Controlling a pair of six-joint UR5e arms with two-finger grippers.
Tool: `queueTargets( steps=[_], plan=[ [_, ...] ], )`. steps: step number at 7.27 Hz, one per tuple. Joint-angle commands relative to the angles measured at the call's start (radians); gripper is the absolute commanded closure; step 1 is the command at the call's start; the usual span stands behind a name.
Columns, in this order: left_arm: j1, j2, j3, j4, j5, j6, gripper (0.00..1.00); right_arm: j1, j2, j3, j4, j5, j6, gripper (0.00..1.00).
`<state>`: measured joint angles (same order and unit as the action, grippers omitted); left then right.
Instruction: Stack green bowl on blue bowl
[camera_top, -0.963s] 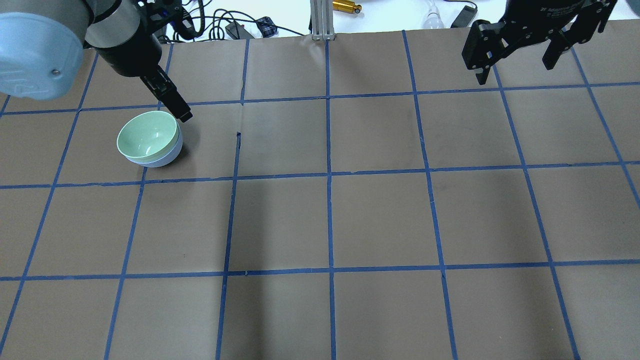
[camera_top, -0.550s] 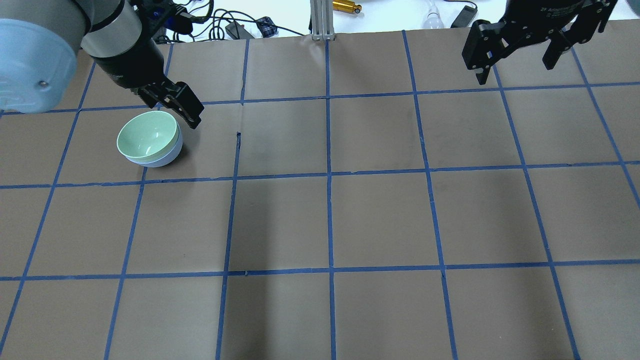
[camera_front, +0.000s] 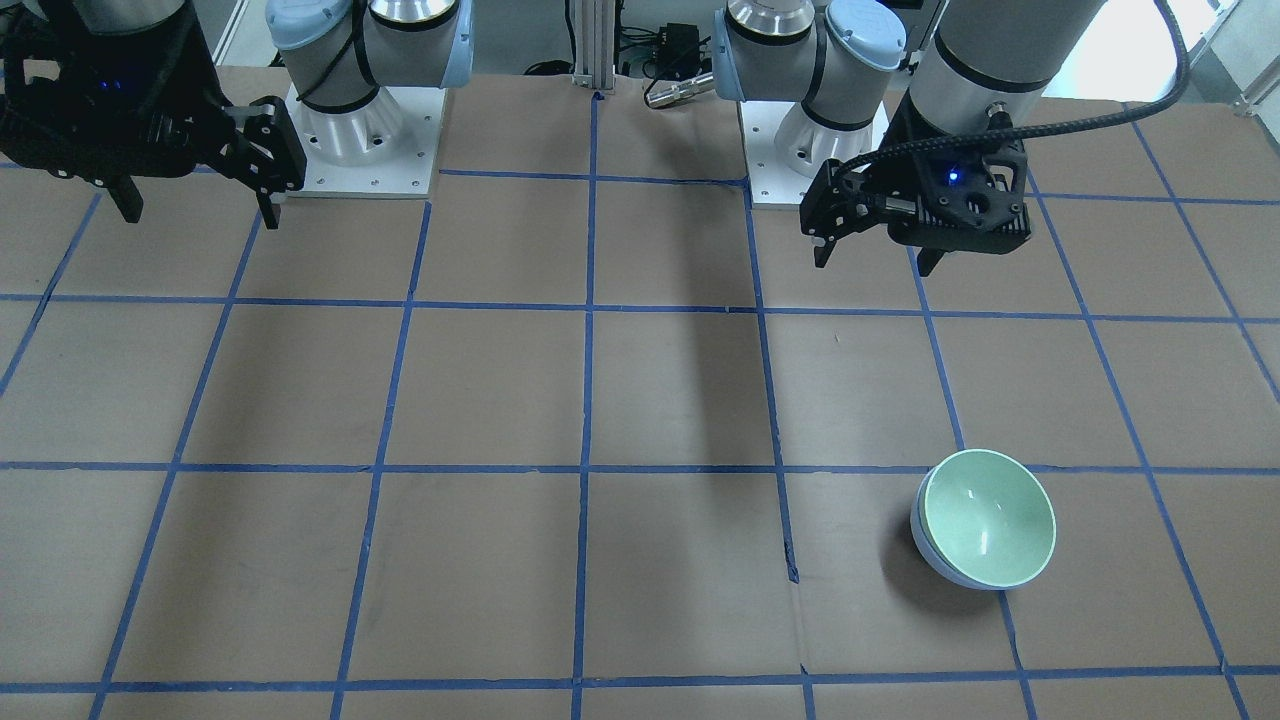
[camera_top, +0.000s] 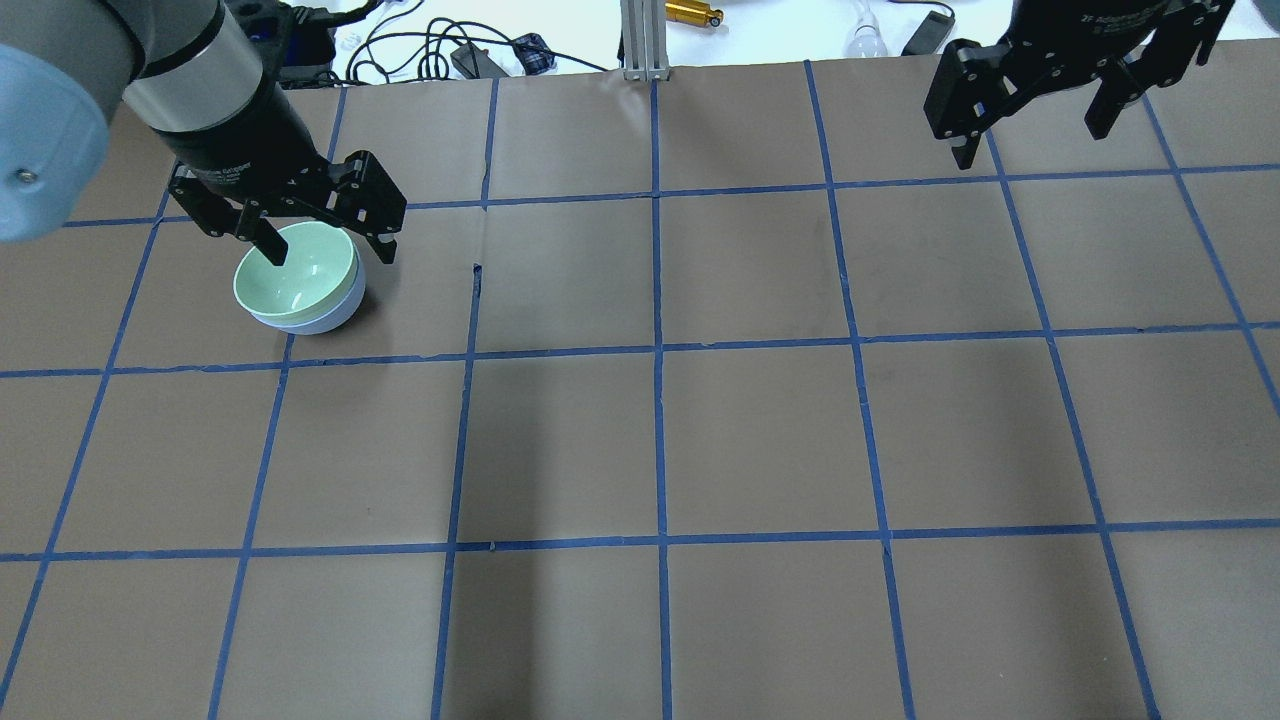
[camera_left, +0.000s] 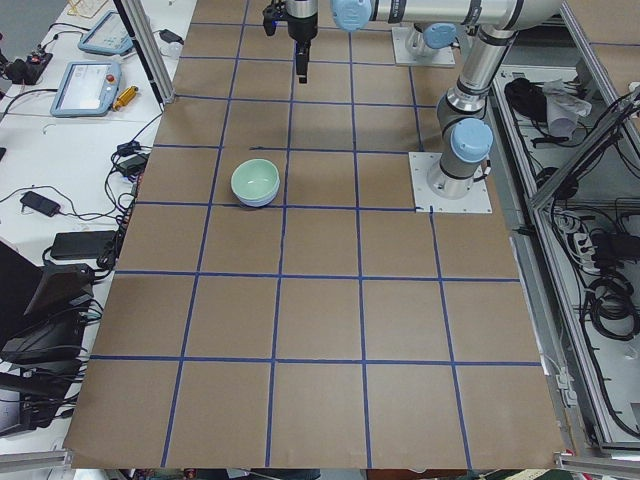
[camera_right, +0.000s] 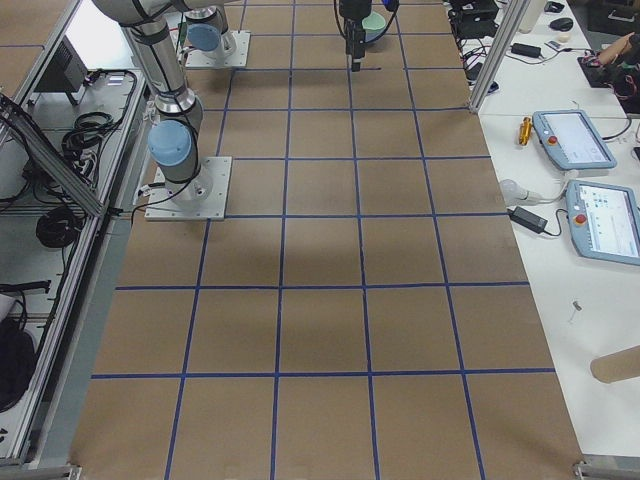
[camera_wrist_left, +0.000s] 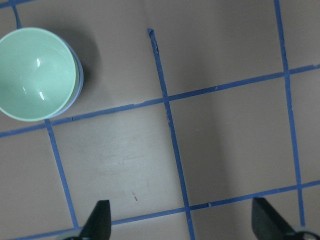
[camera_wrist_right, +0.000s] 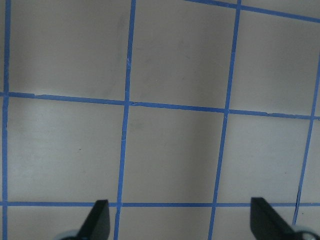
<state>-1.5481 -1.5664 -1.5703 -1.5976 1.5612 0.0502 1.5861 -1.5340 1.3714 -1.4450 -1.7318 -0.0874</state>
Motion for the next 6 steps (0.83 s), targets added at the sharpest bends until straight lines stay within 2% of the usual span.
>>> queueTargets(
  steps=[1,6],
  plan=[
    [-0.001,0.002,-0.007,0.025,0.002,-0.001,0.00,0.000,0.000,0.000,0.000,0.000,0.000,0.00],
    [-0.007,0.000,-0.002,0.071,0.002,-0.004,0.00,0.000,0.000,0.000,0.000,0.000,0.000,0.00]
  ],
)
